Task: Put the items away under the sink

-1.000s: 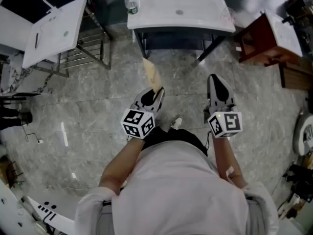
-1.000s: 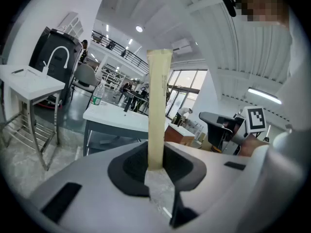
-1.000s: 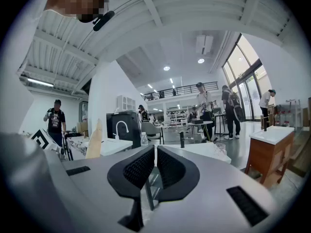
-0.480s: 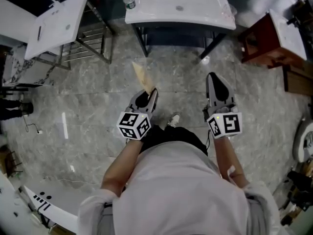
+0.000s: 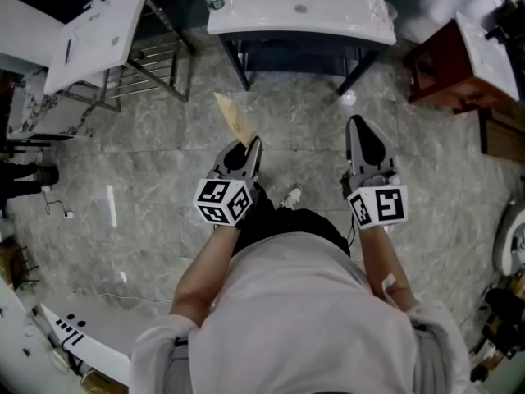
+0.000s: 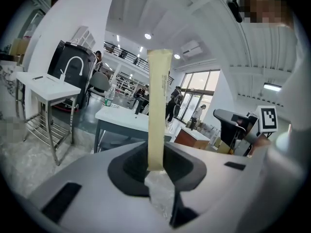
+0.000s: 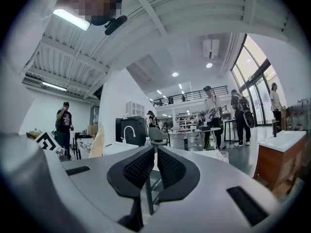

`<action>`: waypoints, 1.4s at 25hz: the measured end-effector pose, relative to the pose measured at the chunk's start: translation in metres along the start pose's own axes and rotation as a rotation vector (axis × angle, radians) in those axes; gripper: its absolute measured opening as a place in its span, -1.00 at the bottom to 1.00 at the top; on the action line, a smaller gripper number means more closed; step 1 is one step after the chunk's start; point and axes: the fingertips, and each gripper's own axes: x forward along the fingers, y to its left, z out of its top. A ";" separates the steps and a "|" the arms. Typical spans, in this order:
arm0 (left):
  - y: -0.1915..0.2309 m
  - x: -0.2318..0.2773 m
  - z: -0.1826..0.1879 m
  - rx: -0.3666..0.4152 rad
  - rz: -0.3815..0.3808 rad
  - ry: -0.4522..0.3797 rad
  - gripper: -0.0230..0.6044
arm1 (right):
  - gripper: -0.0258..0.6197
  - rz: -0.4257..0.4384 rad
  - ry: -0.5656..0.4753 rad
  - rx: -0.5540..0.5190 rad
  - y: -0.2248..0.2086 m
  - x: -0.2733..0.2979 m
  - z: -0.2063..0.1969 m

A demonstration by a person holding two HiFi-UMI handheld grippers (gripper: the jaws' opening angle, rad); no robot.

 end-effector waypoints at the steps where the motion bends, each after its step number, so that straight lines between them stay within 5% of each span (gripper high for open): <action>1: 0.002 0.002 0.001 0.000 0.001 0.001 -0.71 | -0.78 0.000 -0.001 -0.001 0.001 0.002 0.000; 10: 0.035 0.033 0.020 0.007 -0.028 0.002 -0.71 | -0.78 -0.031 -0.008 -0.016 -0.005 0.039 0.004; 25: 0.113 0.143 0.079 0.003 -0.118 0.074 -0.71 | -0.78 -0.083 0.017 0.003 -0.023 0.186 0.008; 35: 0.140 0.196 0.087 -0.005 -0.210 0.145 -0.71 | -0.78 -0.193 0.032 -0.016 -0.042 0.240 0.012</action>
